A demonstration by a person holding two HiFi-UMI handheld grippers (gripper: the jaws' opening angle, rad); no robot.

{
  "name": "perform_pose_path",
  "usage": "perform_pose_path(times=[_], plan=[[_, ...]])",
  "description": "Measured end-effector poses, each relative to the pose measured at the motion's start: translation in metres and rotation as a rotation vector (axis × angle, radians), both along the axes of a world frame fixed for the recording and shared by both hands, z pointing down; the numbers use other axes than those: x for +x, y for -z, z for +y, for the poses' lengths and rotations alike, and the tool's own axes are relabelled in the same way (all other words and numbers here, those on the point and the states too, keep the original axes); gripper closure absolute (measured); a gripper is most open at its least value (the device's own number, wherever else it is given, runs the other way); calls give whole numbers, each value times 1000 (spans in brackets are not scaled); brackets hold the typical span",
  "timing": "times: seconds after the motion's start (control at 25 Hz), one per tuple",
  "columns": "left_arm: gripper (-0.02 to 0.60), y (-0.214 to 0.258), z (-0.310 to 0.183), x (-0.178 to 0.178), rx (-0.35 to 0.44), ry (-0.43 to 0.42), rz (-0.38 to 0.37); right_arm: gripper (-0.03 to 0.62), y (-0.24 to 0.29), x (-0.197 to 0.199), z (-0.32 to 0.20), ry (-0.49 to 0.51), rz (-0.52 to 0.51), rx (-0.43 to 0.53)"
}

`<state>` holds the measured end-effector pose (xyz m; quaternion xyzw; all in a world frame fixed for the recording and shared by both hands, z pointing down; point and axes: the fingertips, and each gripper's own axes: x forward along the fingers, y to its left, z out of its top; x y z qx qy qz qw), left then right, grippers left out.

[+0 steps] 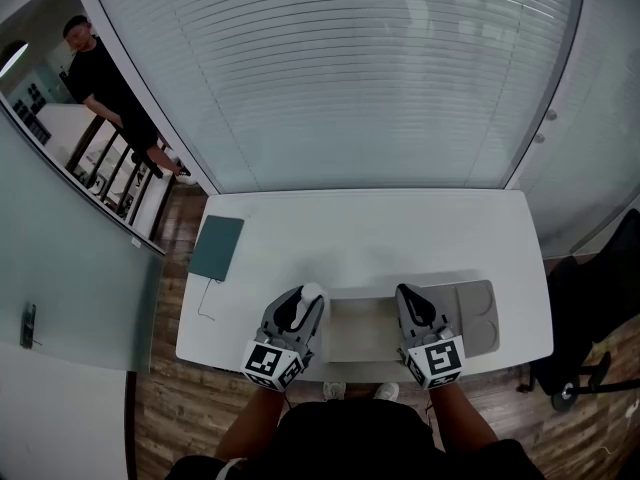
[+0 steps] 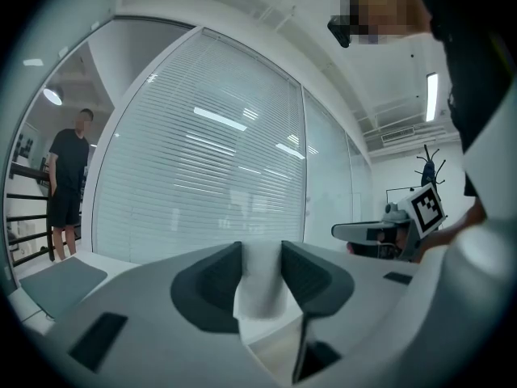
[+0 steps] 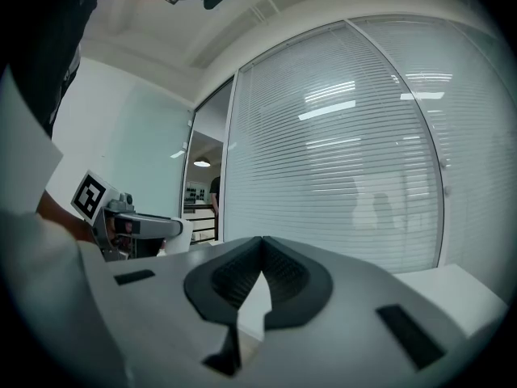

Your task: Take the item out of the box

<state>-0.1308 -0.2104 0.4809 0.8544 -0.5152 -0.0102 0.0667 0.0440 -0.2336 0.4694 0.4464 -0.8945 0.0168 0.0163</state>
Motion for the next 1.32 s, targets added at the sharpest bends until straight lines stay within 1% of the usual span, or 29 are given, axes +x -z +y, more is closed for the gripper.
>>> perform_pose_path(times=[0.2,0.36,0.52,0.64,0.76,0.88,1.32], plan=[[416,1,2,-2,5,5,-5,589,4,-4,4,9,16,15],[416,1,3,-3,10,5,-6,589,9,-10,9,35,9,24],[416,4,5,-1,14,2,-8,589,7,-8,11,31,-15,27],[416,6,5,0,18,0,-8,589,4,-5,11,21,9,1],[416,7,5,0,21,-3,-6,589,10,-6,11,18,4,22],[416,5,6,2,19,-6,-8,589,9,-4,11,6,12,13],[414,-2,4,8,0,-22,-18,589,6,-5,14,29,23,28]])
